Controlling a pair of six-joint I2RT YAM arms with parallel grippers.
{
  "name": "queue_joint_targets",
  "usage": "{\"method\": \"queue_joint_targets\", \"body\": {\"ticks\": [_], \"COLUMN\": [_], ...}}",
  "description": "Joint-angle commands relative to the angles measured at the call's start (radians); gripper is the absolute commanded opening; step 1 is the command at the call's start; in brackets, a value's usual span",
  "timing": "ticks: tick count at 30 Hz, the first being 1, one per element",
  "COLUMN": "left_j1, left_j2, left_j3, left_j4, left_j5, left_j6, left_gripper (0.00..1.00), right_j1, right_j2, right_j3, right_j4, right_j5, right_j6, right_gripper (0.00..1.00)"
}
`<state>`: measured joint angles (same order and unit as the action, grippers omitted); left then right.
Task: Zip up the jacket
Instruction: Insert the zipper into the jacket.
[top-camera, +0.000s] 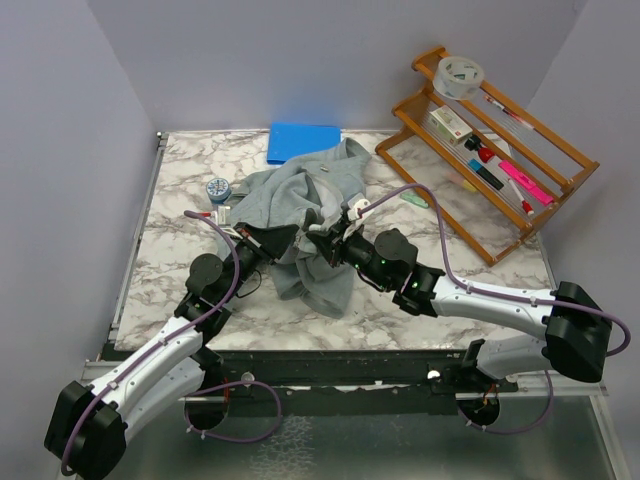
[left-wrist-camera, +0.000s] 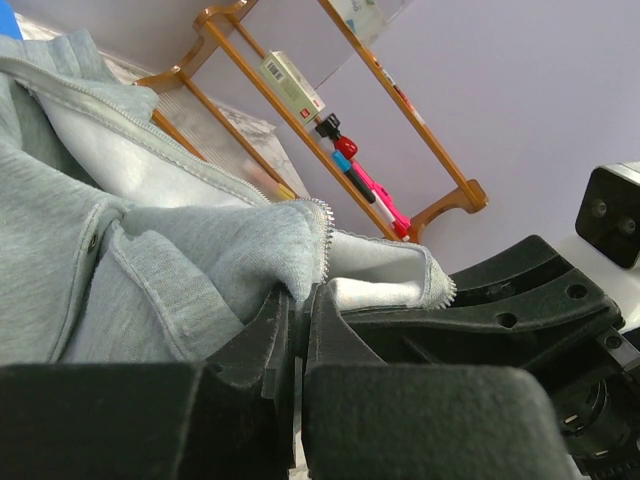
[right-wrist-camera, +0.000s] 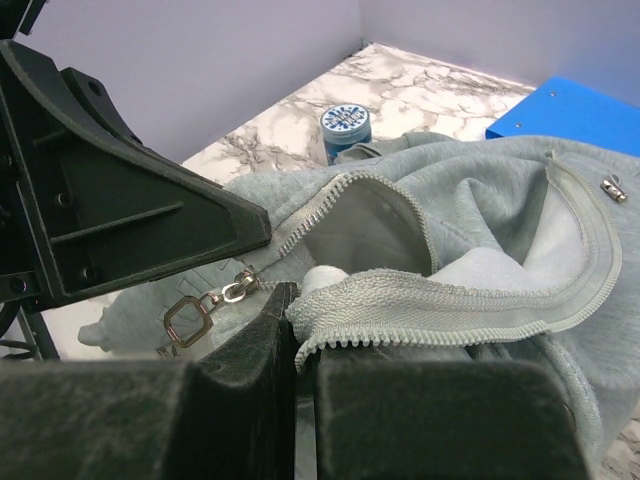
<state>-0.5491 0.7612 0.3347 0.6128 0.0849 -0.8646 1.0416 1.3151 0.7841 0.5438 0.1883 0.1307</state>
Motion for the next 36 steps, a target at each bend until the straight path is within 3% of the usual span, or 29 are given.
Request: {"method": "queue_joint_targets", "body": {"ticks": [1, 36], "left_j1": [0.005, 0.005], "left_j2": [-0.016, -0.008], "left_j3": [0.009, -0.019], "left_j4": [0.054, 0.054], "left_j5": [-0.015, 0.041], "left_j6": [-0.010, -0.040], "left_gripper": [0.00, 0.00], "right_j1": [0.005, 0.005], "right_j2": [-0.024, -0.036], "right_j3": [-0.003, -0.004], "right_j4": [0.011, 0.090], "right_j5": [-0.021, 0.094], "right_j6": [-0.011, 0.021], "right_gripper": [0.00, 0.00]}}
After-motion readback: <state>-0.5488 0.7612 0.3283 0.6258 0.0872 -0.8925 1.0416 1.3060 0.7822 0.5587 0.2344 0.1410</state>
